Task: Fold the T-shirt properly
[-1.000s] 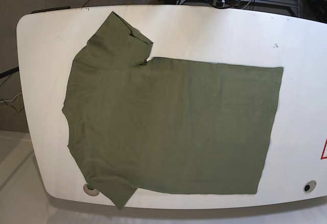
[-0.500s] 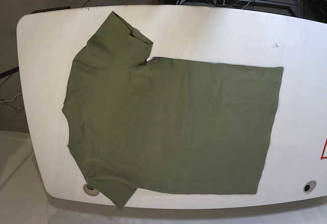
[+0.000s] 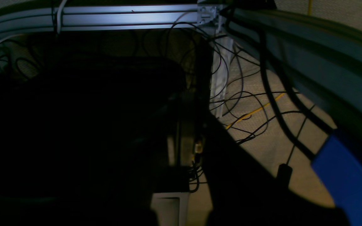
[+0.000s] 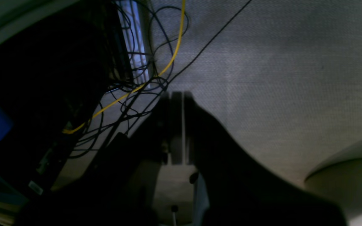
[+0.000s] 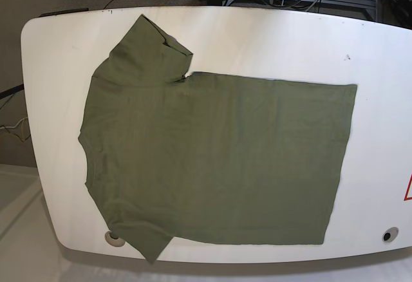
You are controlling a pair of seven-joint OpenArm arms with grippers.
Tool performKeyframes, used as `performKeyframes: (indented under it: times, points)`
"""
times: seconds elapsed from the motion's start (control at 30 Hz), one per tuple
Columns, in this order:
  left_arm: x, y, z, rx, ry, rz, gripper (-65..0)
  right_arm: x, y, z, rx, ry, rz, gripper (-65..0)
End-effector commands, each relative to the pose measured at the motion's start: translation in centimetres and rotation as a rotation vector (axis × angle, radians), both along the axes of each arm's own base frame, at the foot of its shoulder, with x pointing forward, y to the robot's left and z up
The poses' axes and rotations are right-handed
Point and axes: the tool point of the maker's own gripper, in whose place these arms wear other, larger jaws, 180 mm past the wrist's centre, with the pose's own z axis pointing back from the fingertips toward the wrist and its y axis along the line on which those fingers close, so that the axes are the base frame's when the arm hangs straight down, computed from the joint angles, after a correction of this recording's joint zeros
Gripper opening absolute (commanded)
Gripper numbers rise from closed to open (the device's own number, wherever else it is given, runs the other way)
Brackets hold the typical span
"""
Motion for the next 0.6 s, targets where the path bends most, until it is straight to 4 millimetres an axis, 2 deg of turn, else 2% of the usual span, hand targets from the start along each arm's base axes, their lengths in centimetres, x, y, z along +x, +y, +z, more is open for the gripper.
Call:
performKeyframes:
  times: [0.0,0.23,0.43,0.57]
  points:
    - [-1.3,0.3,0.0,0.006,0.012,0.0,-65.0,-0.9,-0.6,0.1,-0.013,0.015,-0.006,-65.0]
    - [-2.1,0.6,0.2,0.009,0.001,-0.002,-65.0,-1.5,-1.3,0.2,-0.02,0.004,-0.008,-65.0]
    - [-2.9,1.3,0.8,0.016,-0.053,-0.011,-65.0,-1.3,-3.3,1.0,-0.035,-0.089,0.008,-65.0]
    - [-3.4,1.5,1.0,0.02,-0.058,-0.017,-65.0,-1.2,-3.9,1.4,-0.042,-0.116,0.014,-65.0]
